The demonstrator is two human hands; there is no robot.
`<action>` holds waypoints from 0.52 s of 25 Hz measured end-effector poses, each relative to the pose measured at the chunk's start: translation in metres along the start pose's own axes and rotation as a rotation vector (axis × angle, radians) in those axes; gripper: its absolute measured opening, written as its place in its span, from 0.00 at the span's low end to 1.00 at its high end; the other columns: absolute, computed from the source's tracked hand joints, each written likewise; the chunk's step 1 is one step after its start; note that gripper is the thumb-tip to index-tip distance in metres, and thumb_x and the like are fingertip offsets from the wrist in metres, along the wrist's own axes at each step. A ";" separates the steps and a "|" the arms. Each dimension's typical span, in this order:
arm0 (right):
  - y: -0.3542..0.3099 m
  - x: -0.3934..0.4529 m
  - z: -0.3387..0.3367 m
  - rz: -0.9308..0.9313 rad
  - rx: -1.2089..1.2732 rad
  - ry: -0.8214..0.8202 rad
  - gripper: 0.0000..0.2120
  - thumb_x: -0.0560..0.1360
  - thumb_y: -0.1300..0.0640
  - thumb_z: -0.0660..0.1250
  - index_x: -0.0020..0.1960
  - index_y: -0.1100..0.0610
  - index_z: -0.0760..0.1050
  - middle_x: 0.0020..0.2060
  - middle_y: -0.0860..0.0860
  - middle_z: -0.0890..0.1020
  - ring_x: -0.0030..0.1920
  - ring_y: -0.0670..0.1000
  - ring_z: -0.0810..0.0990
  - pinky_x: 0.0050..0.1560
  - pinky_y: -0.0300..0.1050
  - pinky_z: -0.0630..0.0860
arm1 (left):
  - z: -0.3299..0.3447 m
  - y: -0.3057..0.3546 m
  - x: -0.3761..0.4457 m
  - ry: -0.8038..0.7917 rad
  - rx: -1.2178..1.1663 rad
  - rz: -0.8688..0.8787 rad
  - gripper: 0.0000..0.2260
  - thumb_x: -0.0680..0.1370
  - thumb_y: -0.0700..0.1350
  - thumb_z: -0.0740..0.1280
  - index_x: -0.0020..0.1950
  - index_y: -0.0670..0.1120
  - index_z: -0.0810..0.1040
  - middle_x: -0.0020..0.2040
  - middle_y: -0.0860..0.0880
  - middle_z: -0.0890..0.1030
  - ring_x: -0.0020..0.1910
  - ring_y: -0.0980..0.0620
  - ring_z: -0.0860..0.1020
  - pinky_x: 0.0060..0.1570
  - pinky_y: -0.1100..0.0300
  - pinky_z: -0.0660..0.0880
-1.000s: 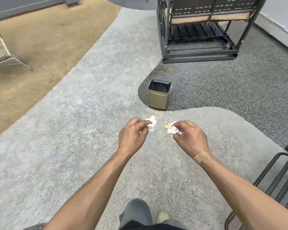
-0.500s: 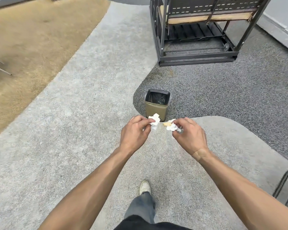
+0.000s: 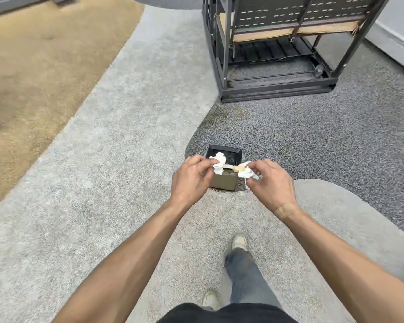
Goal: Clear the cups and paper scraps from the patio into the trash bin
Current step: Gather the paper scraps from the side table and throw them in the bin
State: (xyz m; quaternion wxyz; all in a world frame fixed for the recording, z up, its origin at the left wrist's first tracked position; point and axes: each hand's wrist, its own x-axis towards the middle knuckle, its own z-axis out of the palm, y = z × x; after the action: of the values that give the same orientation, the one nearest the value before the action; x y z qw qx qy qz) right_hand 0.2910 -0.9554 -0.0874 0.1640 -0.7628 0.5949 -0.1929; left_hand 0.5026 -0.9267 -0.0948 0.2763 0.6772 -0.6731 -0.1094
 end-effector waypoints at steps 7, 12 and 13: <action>0.026 0.133 0.014 -0.056 0.027 -0.038 0.11 0.73 0.53 0.68 0.55 0.47 0.76 0.47 0.43 0.77 0.48 0.44 0.74 0.50 0.47 0.75 | 0.027 -0.018 0.122 -0.008 0.070 -0.031 0.11 0.79 0.45 0.66 0.59 0.54 0.81 0.47 0.56 0.77 0.43 0.60 0.72 0.33 0.70 0.64; 0.044 0.227 0.006 -0.095 0.015 -0.064 0.11 0.72 0.53 0.69 0.54 0.47 0.76 0.46 0.43 0.77 0.47 0.45 0.74 0.49 0.46 0.76 | 0.035 -0.010 0.214 0.011 0.067 -0.060 0.11 0.79 0.45 0.66 0.60 0.53 0.81 0.46 0.57 0.76 0.44 0.60 0.72 0.33 0.70 0.62; 0.046 0.244 0.005 -0.102 0.011 -0.073 0.11 0.72 0.53 0.69 0.54 0.47 0.76 0.47 0.43 0.78 0.47 0.45 0.74 0.49 0.47 0.76 | 0.036 -0.009 0.229 0.015 0.060 -0.061 0.11 0.79 0.45 0.66 0.60 0.53 0.81 0.46 0.58 0.74 0.43 0.60 0.72 0.33 0.71 0.61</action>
State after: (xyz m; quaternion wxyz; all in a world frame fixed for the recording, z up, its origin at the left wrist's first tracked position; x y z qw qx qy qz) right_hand 0.3082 -1.2027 -0.0897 0.1796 -0.7979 0.5478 -0.1764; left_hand 0.5081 -1.1583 -0.0778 0.2574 0.7063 -0.6529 -0.0924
